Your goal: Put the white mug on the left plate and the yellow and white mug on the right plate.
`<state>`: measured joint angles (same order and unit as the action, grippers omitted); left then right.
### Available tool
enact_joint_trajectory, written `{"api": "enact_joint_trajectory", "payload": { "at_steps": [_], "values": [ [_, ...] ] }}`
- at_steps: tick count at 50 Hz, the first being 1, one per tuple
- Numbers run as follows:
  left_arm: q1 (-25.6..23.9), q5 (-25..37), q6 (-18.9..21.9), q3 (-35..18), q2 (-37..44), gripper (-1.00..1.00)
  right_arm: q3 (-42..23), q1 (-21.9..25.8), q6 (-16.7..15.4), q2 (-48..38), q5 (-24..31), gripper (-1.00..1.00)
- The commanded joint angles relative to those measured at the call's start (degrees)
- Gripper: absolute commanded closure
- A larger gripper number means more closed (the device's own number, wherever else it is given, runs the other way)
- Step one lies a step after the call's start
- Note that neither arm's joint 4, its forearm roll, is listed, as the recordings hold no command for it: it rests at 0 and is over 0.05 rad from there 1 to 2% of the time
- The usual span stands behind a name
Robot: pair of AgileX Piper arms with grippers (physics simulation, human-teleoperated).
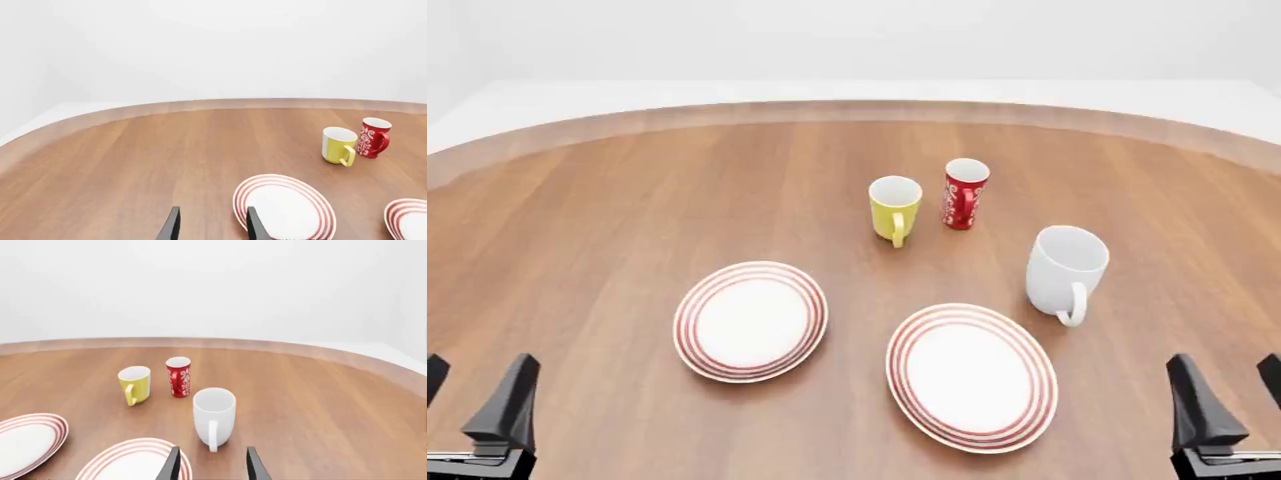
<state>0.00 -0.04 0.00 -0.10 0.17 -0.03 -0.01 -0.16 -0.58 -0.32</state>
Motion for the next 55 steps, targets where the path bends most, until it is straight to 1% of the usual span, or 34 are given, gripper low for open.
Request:
{"api": "enact_joint_trajectory", "payload": {
  "at_steps": [1, 8, 11, 14, 15, 16, 17, 19, 27, 30, 31, 33, 34, 40, 41, 47, 52, 55],
  "values": [
    [0.0, -0.1, 0.0, -0.1, 0.3, -1.0, -0.1, -0.3, -0.5, -0.9, -0.2, -1.0],
    [0.0, -0.1, 0.0, -0.1, 0.3, -1.0, 0.0, -0.5, -1.3, -1.0, 0.6, -1.0],
    [0.0, -0.1, 0.0, -0.1, 0.3, -1.0, 0.0, -0.5, -1.5, -2.6, -0.6, -1.0],
    [0.0, -0.1, 0.0, -0.1, 0.3, -1.0, -0.1, -0.1, -2.4, -6.6, -4.3, -1.0],
    [0.0, -0.1, 0.0, -0.1, 0.3, -1.0, 0.0, -0.1, -2.4, -6.8, -4.5, -1.0],
    [0.0, -0.1, 0.0, -0.1, 0.3, -1.0, -0.1, -0.1, -2.6, -8.9, -6.4, -1.0],
    [0.0, -0.1, 0.0, -0.1, 0.3, -1.0, -0.1, -0.1, -2.6, -8.9, -6.4, -1.0],
    [0.0, -0.1, 0.0, -0.1, 0.3, -1.0, -0.1, 0.1, -2.7, -11.4, -8.7, -1.0],
    [0.0, -0.1, 0.0, -0.1, 0.3, -1.0, -0.2, 0.4, -3.3, -17.2, -13.6, -1.0],
    [0.0, -0.1, 0.0, -0.1, 0.3, -1.0, -0.5, 0.3, -3.2, -22.0, -17.8, -1.0],
    [0.0, -0.1, 0.0, -0.1, 0.3, -1.0, -0.6, 0.1, -2.6, -23.1, -18.8, -1.0],
    [0.0, -0.1, 0.0, -0.1, 0.3, -1.0, -0.6, -0.1, -2.4, -24.4, -20.0, -1.0],
    [0.0, -0.1, 0.0, -0.1, 0.3, -1.0, -0.6, -0.2, -3.0, -26.9, -22.5, -1.0],
    [0.0, -0.1, 0.0, -0.1, 0.3, -1.0, -0.5, -0.5, -3.5, -35.0, -29.9, -1.0],
    [0.0, -0.1, 0.0, -0.1, 0.3, -1.0, -0.5, -0.5, -3.5, -35.0, -29.9, -1.0],
    [0.0, -0.1, 0.0, -0.1, 0.3, -1.0, -0.6, -0.4, -3.5, -40.0, -34.0, -1.0],
    [0.0, -0.1, 0.0, -0.1, 0.3, -1.0, -1.2, 0.1, -3.4, -47.1, -39.8, -1.0],
    [0.0, -0.1, 0.0, -0.1, 0.3, -1.0, -1.6, 0.2, -3.3, -50.2, -42.3, -1.0]
  ]
}}
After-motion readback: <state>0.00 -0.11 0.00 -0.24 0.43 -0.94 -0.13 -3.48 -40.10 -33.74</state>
